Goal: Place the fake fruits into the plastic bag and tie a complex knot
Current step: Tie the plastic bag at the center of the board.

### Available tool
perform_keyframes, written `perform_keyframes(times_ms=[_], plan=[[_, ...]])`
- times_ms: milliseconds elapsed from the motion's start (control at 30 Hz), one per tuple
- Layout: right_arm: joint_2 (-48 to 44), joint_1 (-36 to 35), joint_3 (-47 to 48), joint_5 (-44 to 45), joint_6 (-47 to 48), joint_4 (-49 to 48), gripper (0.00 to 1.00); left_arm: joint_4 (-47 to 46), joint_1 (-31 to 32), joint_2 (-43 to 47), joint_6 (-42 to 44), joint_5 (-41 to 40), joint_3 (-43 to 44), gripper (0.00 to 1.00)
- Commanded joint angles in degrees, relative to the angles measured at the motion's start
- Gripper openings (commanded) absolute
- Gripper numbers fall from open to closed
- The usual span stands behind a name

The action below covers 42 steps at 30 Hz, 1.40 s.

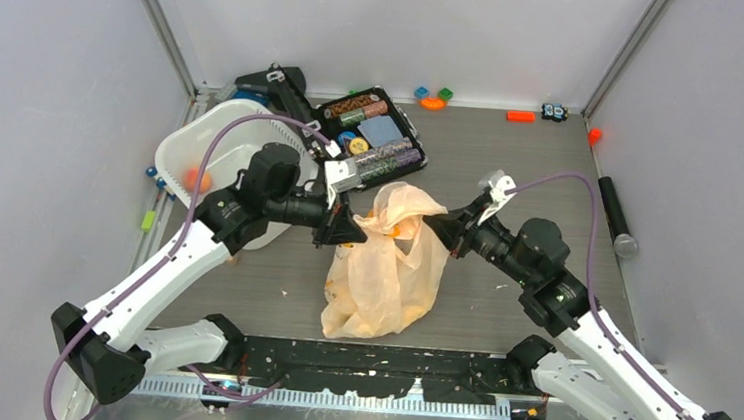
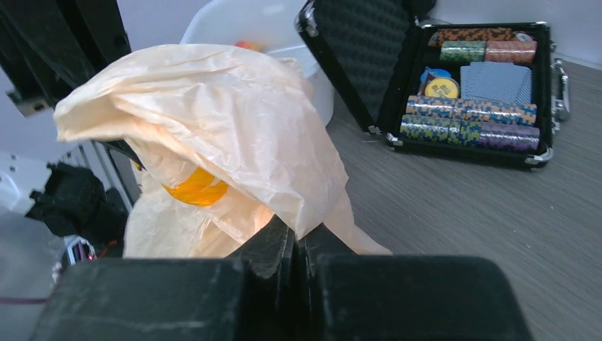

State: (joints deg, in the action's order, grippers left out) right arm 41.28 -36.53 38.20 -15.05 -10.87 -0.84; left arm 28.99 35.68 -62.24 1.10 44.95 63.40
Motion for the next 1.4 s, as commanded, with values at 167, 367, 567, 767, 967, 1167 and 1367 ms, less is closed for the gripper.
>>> perform_keyframes(times_ms=[167,367,567,767,967,1167,1367], plan=[[-8.68,0.22,0.01,11.73,-13.20,2.83,0.05,-4.67,1.73,14.27,5.71,-21.94,-8.67,0.72],[-6.63,0.23,2.70,9.77,-14.10,6.62,0.05,-19.15,10.65,23.73,12.55,-33.37,-15.38,0.99],[-3.84,0.28,3.23,7.63,-15.79,6.58,0.05,-14.83,22.74,12.43,28.58,-45.14,-6.31,0.97],[-1.92,0.24,4.02,3.93,-16.62,7.16,0.05,-20.41,31.02,3.86,40.75,-56.87,-8.99,0.93],[-2.47,0.19,3.49,0.96,-18.94,6.26,0.05,-20.46,31.36,-2.52,43.42,-61.24,-7.46,0.70],[-5.11,0.23,3.06,1.91,-19.09,8.52,0.05,-20.47,31.53,-5.29,41.50,-66.94,-7.43,0.11],[-9.03,0.21,2.07,10.24,-17.19,12.28,0.05,-23.49,31.71,2.47,36.41,-70.39,-11.87,0.00]])
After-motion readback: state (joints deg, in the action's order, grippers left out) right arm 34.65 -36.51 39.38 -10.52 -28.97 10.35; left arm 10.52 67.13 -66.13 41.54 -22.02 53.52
